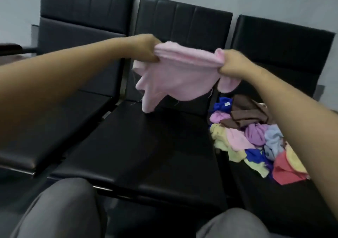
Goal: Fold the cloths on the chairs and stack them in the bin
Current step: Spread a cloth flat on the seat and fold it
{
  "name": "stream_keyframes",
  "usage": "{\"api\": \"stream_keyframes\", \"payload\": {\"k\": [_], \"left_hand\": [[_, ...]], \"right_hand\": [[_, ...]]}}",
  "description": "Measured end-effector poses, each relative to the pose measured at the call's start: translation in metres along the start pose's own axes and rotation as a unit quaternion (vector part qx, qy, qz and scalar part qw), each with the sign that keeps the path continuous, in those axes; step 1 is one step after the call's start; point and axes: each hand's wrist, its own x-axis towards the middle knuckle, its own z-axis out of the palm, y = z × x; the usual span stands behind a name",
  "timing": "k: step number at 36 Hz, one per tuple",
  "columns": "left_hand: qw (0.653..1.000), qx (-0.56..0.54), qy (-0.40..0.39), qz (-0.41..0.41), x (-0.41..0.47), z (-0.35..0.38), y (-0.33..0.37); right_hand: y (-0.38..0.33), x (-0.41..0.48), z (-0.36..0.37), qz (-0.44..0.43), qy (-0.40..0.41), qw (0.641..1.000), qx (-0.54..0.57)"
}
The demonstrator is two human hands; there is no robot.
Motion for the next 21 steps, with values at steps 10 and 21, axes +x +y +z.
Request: {"api": "stream_keyframes", "payload": {"k": [10,21], "left_hand": [[0.843,-0.004,-0.536,-0.047,-0.067,0.053,-0.003],[0.770,-0.180,-0.607,-0.080,-0.082,0.098,-0.039]], "right_hand": [[-0.007,-0.066,0.035,0.068,-0.630,0.771,0.060],[0.003,-0.082,0.090,0.107,-0.604,0.760,0.213]]}}
